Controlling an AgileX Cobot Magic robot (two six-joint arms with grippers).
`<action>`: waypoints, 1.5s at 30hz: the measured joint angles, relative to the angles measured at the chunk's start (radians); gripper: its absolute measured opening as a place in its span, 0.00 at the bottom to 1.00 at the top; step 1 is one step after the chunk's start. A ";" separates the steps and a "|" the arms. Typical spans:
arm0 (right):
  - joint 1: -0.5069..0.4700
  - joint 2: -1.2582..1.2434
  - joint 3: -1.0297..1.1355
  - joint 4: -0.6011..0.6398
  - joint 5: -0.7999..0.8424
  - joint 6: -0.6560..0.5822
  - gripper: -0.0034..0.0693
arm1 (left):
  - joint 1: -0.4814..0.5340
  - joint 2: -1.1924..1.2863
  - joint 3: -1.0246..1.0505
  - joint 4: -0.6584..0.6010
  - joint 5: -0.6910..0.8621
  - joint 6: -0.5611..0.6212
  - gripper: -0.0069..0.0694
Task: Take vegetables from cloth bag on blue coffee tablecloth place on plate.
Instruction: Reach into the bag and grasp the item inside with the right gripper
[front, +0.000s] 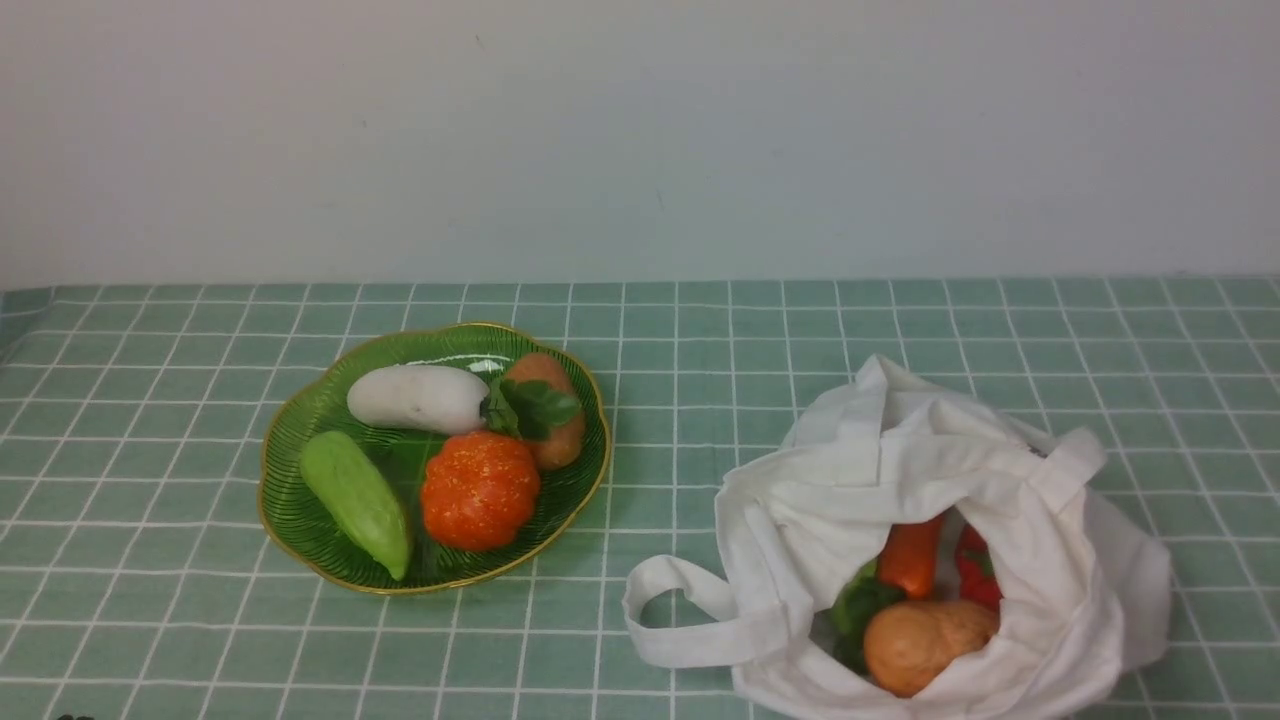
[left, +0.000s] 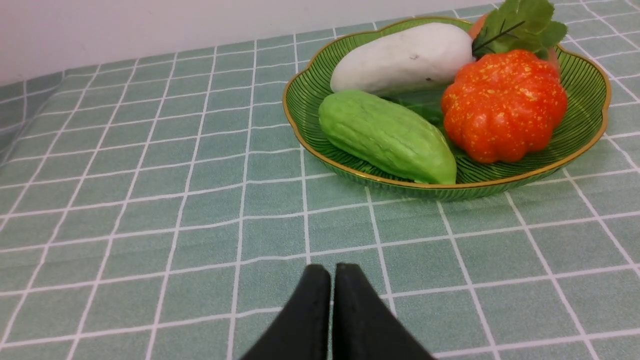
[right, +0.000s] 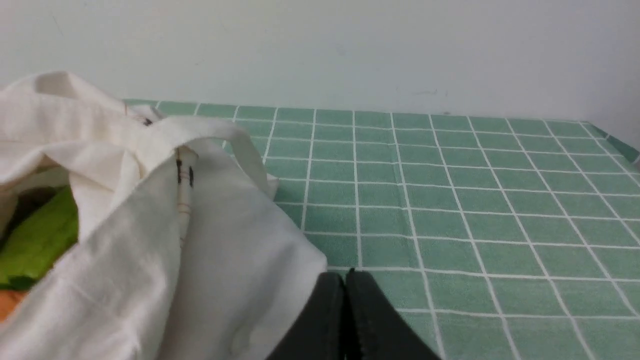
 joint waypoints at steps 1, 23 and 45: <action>0.000 0.000 0.001 0.066 -0.054 0.037 0.03 | 0.000 0.000 0.000 0.000 0.000 0.000 0.08; 0.185 0.307 -0.570 0.342 0.213 0.063 0.03 | 0.000 0.000 0.000 0.000 0.000 0.000 0.08; 0.585 1.545 -1.126 0.164 0.855 -0.417 0.09 | 0.000 0.000 0.000 0.000 0.000 0.000 0.08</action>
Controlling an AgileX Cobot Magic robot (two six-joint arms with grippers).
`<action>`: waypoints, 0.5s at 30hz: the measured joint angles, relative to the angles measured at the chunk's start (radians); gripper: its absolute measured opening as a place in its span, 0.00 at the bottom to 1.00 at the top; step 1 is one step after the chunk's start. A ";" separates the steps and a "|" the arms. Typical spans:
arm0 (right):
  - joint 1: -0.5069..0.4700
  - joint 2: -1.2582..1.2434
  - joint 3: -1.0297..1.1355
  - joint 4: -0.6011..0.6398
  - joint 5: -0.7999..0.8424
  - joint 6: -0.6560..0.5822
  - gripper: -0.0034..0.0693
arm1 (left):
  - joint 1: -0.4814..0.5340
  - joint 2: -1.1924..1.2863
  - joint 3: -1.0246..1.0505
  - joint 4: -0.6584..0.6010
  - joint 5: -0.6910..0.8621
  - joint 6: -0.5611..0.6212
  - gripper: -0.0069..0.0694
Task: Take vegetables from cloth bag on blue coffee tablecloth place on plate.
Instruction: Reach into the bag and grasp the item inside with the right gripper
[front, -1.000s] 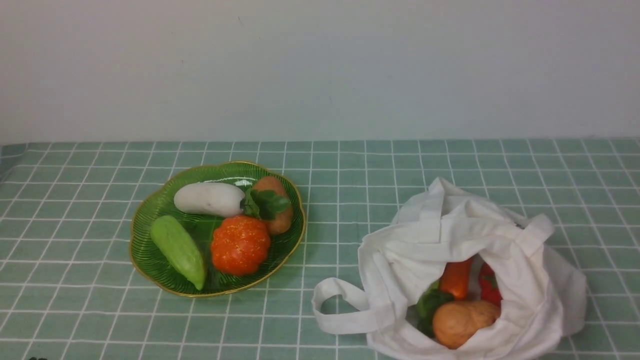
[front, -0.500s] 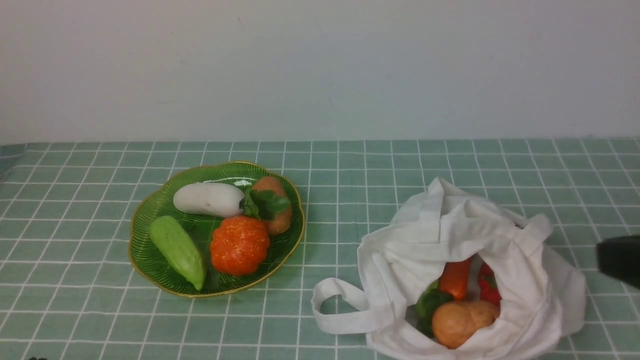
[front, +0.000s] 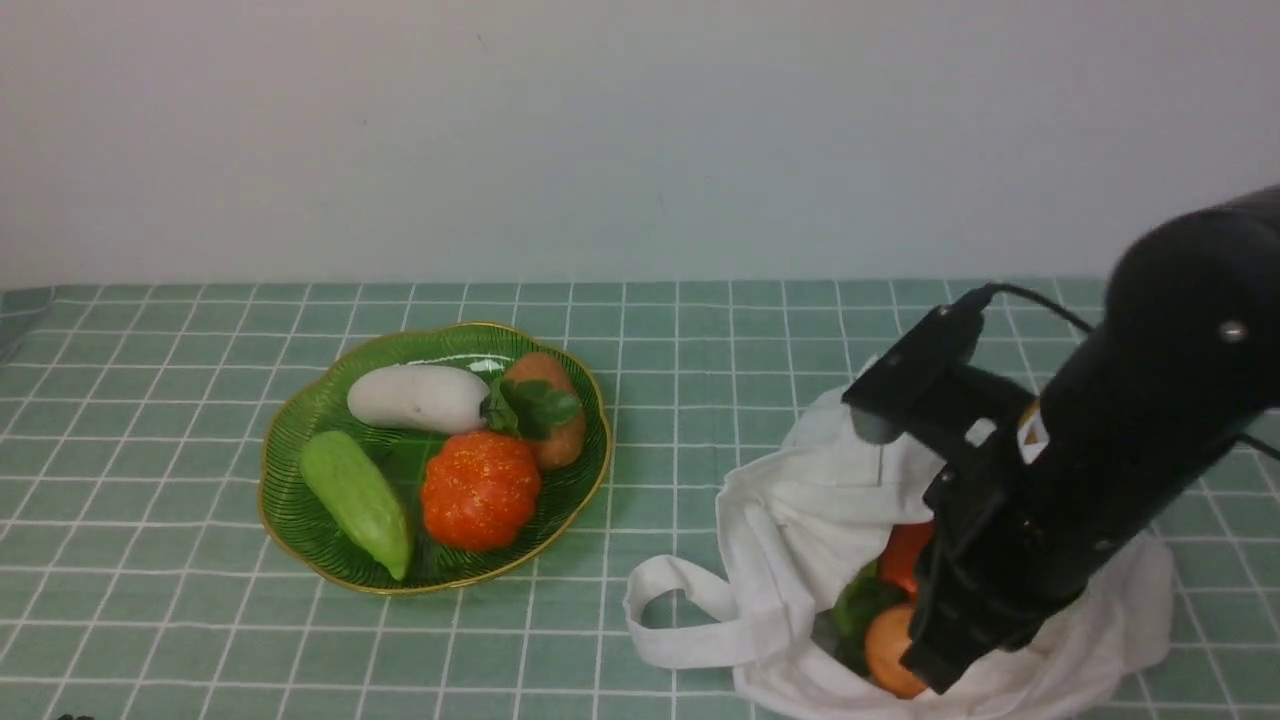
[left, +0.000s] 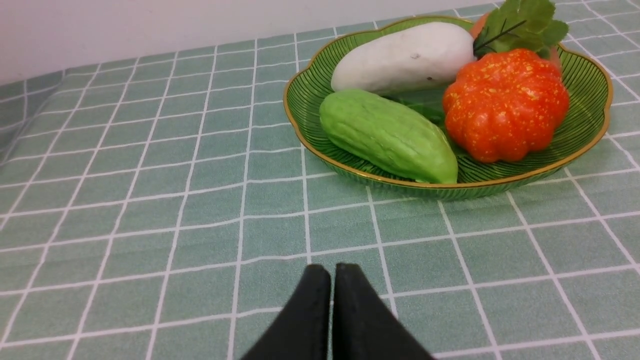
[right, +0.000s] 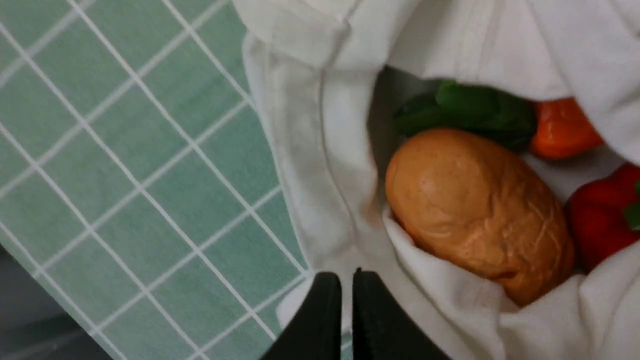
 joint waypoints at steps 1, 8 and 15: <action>0.000 0.026 -0.006 -0.016 0.004 0.000 0.13 | 0.000 0.000 0.000 0.000 0.000 0.000 0.08; 0.001 0.117 -0.015 -0.072 -0.074 -0.072 0.47 | 0.000 0.000 0.000 0.000 0.000 0.000 0.08; 0.001 0.180 -0.021 -0.119 -0.139 -0.206 0.82 | 0.000 0.000 0.000 0.000 0.000 0.000 0.08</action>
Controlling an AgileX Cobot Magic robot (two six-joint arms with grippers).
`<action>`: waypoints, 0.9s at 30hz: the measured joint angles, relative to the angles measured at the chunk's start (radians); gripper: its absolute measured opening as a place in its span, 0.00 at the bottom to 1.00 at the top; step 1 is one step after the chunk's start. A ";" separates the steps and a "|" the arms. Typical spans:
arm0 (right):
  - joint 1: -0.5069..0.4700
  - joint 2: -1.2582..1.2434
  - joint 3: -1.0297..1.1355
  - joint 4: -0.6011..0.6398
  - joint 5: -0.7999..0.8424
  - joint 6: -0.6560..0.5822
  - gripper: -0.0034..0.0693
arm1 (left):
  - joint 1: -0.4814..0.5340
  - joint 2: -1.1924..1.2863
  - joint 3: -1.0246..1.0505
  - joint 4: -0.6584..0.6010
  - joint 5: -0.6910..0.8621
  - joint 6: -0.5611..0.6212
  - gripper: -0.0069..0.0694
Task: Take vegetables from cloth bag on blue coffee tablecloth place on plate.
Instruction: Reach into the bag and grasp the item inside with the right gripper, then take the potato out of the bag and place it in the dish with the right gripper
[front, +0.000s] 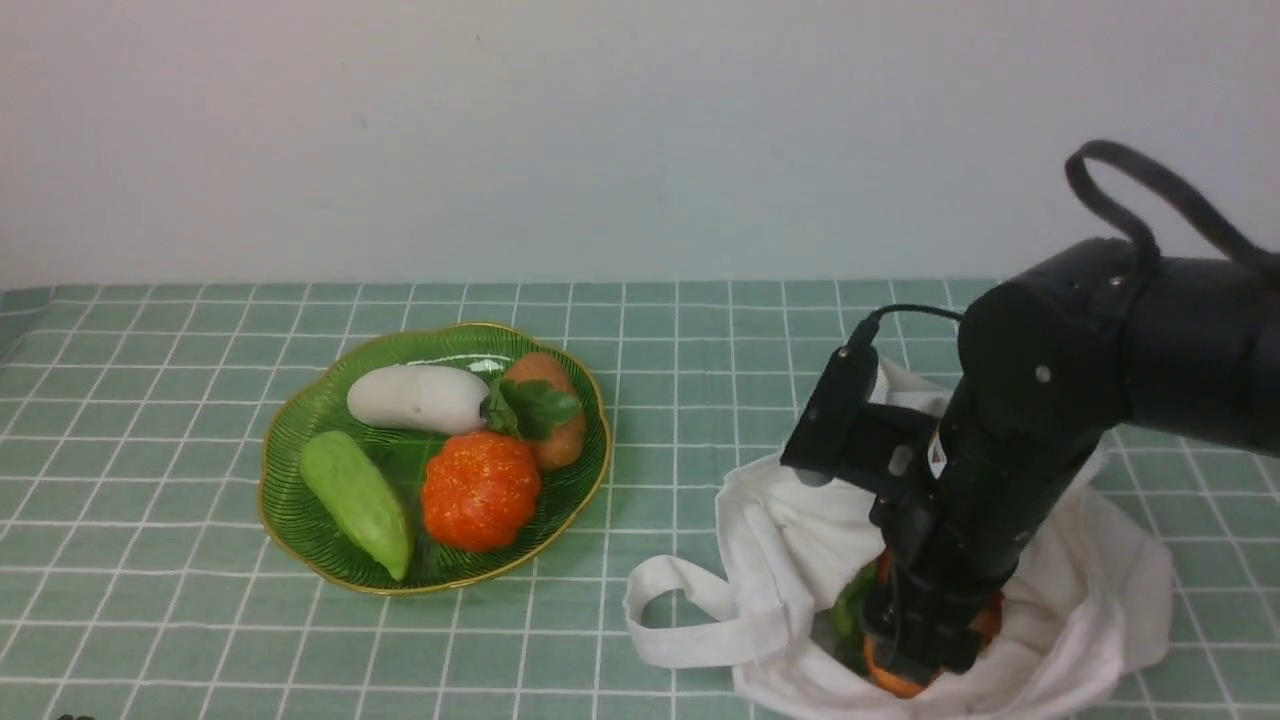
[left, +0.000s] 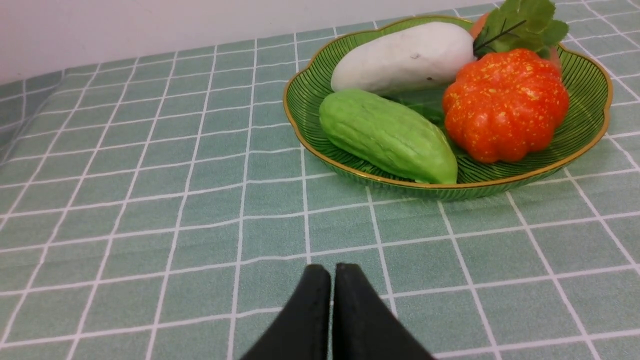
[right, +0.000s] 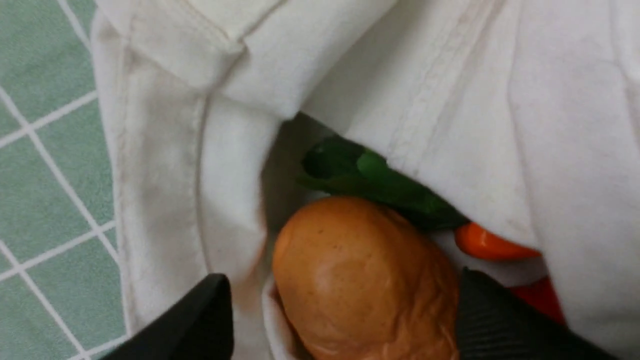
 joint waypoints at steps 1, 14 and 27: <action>0.000 0.012 0.000 0.000 0.000 -0.002 0.84 | 0.000 0.000 0.000 0.000 0.000 0.000 0.08; 0.000 0.110 -0.003 -0.062 -0.007 0.002 0.72 | 0.000 0.000 0.000 0.000 0.000 0.000 0.08; 0.000 -0.115 -0.088 0.096 0.112 0.022 0.72 | 0.000 0.000 0.000 0.000 0.000 0.000 0.08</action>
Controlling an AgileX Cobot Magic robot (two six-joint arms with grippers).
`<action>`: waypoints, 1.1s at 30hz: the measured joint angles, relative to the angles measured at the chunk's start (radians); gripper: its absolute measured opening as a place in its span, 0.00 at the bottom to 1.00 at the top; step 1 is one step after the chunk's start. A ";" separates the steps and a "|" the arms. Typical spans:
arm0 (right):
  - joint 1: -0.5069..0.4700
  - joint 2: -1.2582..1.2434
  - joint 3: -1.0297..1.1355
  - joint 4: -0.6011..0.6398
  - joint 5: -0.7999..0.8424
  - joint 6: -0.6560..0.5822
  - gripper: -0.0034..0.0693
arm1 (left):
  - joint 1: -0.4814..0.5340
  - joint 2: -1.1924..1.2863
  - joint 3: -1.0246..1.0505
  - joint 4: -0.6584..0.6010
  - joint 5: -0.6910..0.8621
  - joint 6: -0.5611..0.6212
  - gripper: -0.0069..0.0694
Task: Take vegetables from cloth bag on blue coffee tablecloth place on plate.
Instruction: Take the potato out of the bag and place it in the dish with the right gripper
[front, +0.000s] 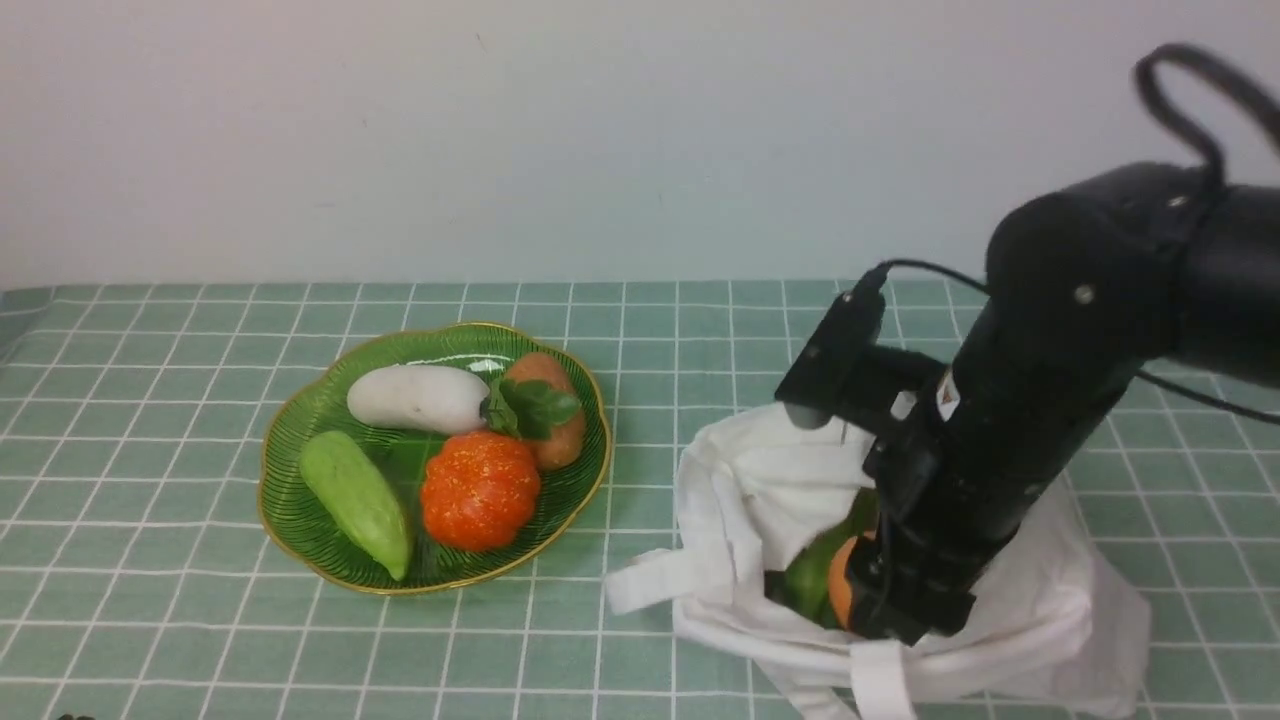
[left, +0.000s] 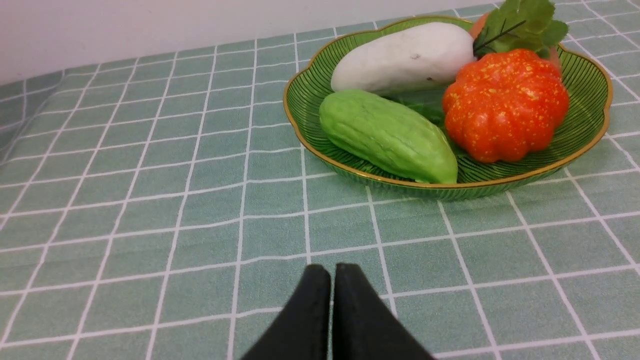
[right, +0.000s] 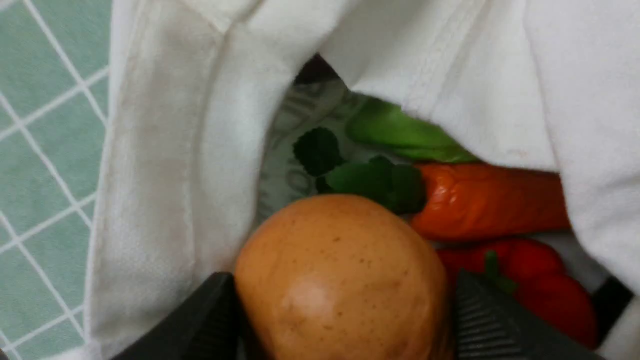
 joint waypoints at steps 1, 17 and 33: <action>0.000 -0.014 0.000 0.000 0.000 0.000 0.72 | 0.000 0.000 0.000 0.000 0.000 0.000 0.08; -0.087 0.068 -0.001 -0.426 -0.163 0.455 0.72 | 0.000 0.000 0.000 0.000 0.000 0.000 0.08; -0.064 -0.174 -0.051 -0.353 -0.283 0.548 0.72 | 0.000 0.000 0.000 0.000 0.000 0.000 0.08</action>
